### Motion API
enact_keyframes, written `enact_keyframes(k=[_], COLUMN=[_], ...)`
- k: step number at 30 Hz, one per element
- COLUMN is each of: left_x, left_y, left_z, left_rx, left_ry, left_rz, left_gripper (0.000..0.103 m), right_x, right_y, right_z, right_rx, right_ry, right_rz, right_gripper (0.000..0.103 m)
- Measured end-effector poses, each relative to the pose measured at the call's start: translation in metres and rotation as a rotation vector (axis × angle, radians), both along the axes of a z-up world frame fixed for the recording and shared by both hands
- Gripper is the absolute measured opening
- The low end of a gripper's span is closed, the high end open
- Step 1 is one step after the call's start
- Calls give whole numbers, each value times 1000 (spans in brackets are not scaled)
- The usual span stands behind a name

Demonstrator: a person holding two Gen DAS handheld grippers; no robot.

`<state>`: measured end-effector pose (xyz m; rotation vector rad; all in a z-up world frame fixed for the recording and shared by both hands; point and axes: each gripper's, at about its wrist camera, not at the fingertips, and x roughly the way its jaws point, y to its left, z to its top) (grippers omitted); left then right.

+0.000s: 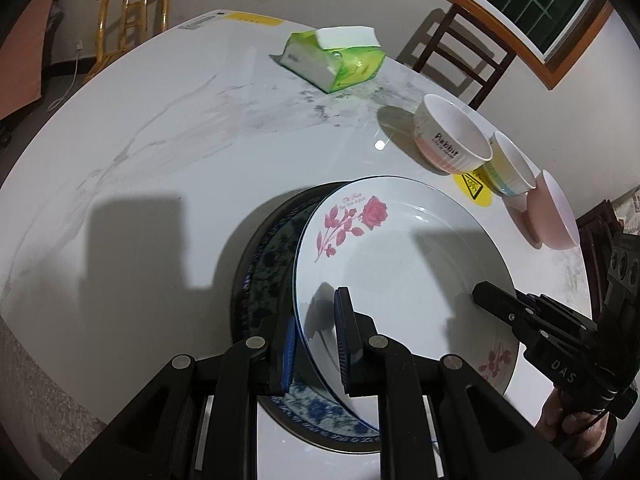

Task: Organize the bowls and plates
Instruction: 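Lower the pink-flowered plate onto the blue-and-white plate stack with both grippers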

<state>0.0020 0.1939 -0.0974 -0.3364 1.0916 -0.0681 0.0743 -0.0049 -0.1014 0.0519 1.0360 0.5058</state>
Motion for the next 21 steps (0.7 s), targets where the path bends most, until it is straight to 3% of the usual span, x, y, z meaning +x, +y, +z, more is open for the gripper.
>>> enact_keyframes(k=[21], left_x=[4], left_y=[9], left_z=[-14], left_rx=[1], left_ry=[32], left_rz=[-9], left_gripper=[15], right_x=[-1], right_y=[12], right_z=[-10], right_rx=[-29], right_ry=[41], right_rz=[13], right_gripper=[18])
